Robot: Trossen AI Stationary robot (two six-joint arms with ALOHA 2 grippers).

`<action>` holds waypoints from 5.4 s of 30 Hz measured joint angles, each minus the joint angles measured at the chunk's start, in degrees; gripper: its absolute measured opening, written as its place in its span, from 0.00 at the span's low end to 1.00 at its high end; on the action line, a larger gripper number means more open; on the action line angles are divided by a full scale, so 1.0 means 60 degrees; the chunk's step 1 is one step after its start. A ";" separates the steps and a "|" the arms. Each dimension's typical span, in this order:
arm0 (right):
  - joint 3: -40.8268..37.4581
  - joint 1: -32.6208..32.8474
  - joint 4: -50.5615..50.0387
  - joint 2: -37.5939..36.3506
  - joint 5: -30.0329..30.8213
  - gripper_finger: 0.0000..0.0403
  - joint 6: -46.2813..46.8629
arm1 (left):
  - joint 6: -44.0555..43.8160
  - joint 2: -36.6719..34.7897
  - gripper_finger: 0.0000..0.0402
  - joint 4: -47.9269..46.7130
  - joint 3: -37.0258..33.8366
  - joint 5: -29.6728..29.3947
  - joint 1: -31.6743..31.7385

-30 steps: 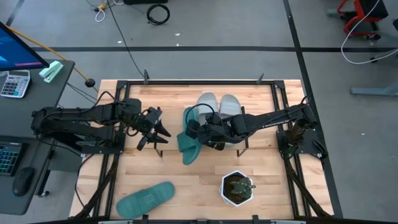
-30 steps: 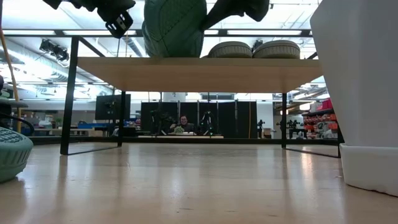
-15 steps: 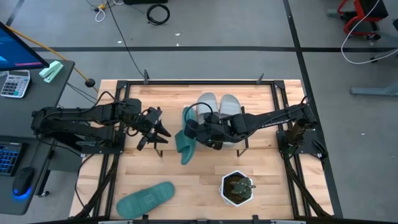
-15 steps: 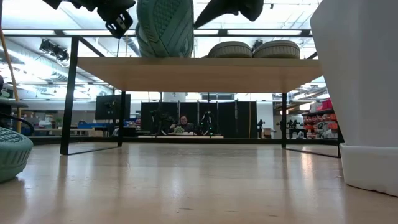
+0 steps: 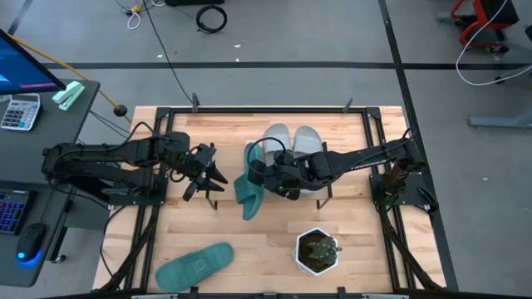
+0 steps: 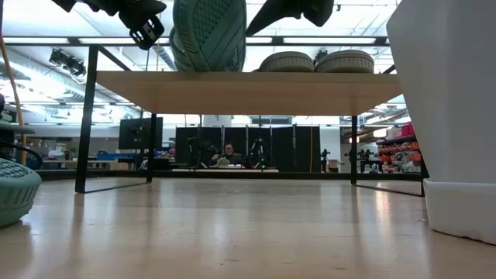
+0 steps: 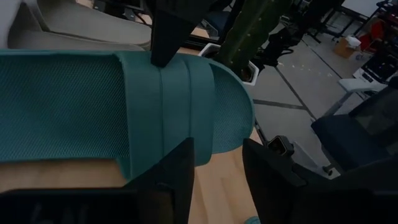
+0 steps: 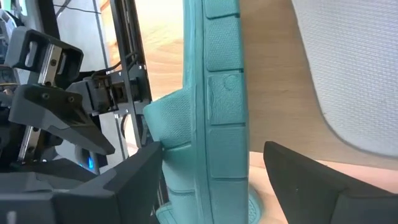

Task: Pick and place slides into the shelf
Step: Put the top green slide on the shelf

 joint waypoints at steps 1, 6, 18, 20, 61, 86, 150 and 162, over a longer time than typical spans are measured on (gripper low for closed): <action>0.0003 0.0000 -0.0013 -0.0044 -0.0001 0.69 -0.0051 | 0.0002 0.0000 0.36 -0.0004 0.0000 0.0000 0.0000; -0.0001 0.0000 -0.0292 -0.0285 -0.0031 0.69 -0.0431 | 0.0047 0.0000 0.36 -0.0011 0.0000 -0.0002 0.0001; 0.0003 0.0000 -0.0567 -0.0636 -0.0136 0.76 -0.0595 | 0.0106 0.0000 0.36 -0.0058 0.0000 -0.0002 0.0000; -0.0001 0.0000 -0.0816 -0.0746 -0.0136 0.75 -0.0681 | 0.0102 0.0000 0.36 -0.0058 0.0000 -0.0002 0.0000; 0.0007 0.0200 -0.0673 -0.1140 -0.0077 0.68 -0.3948 | 0.1461 0.2550 0.56 0.2661 0.0003 -0.1931 -0.0753; 0.0007 0.0577 -0.0586 -0.1140 0.0353 0.68 -0.4346 | 0.0488 0.2656 0.52 0.3194 0.0004 -0.2609 -0.0794; 0.0007 0.0557 -0.0279 -0.1130 0.0746 0.65 -0.4344 | 0.0718 0.0820 0.02 0.0470 0.0115 -0.1202 -0.0567; 0.0007 0.0561 -0.0082 -0.1130 0.0921 0.65 -0.4344 | 0.1260 0.1767 0.02 0.0415 0.1206 0.0107 -0.0382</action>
